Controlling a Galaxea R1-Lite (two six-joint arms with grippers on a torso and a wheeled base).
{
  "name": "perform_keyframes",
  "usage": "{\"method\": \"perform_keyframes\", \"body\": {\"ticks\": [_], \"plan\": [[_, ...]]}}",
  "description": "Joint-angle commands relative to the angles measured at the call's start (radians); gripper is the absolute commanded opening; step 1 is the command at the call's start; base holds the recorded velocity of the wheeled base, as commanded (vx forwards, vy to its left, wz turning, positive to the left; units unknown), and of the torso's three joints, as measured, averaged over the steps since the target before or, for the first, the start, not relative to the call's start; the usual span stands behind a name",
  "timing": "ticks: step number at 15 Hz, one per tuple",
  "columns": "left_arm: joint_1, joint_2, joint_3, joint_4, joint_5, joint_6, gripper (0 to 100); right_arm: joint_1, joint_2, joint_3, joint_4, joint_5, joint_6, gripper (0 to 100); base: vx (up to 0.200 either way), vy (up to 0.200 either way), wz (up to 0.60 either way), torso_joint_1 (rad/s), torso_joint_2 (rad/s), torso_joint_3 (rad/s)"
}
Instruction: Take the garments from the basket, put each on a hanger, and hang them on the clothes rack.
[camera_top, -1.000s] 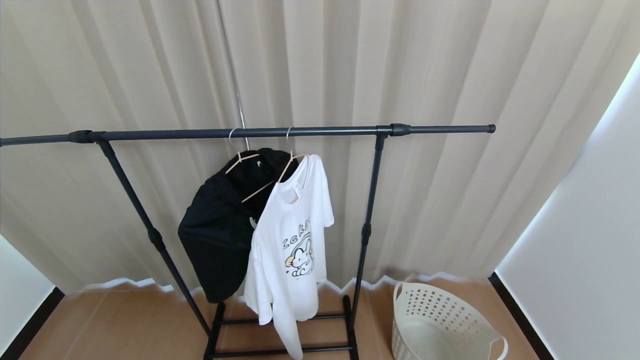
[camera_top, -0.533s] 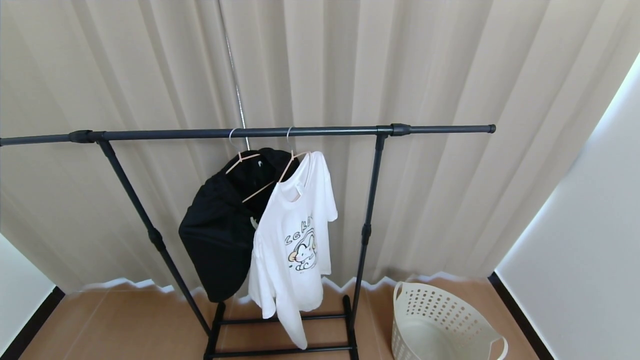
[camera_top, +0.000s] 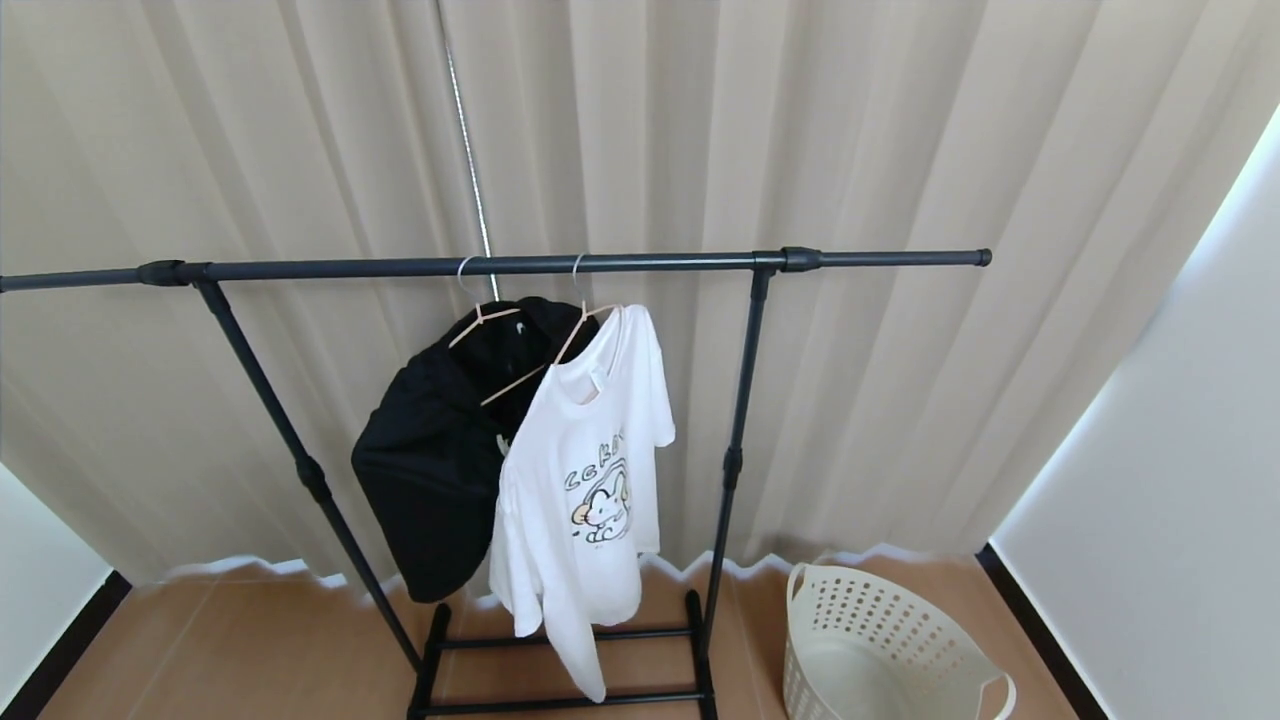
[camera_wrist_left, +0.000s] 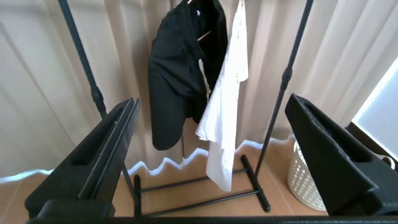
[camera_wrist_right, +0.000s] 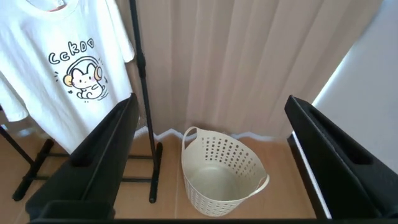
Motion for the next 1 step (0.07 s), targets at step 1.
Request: {"method": "perform_keyframes", "body": {"ticks": [1], "plan": [[0.0,0.002,0.0,0.0,-0.001,0.001,100,0.0,0.002,0.001,0.0,0.001,-0.001,100,0.0,0.0,0.0,0.0,0.0,0.0]]}}
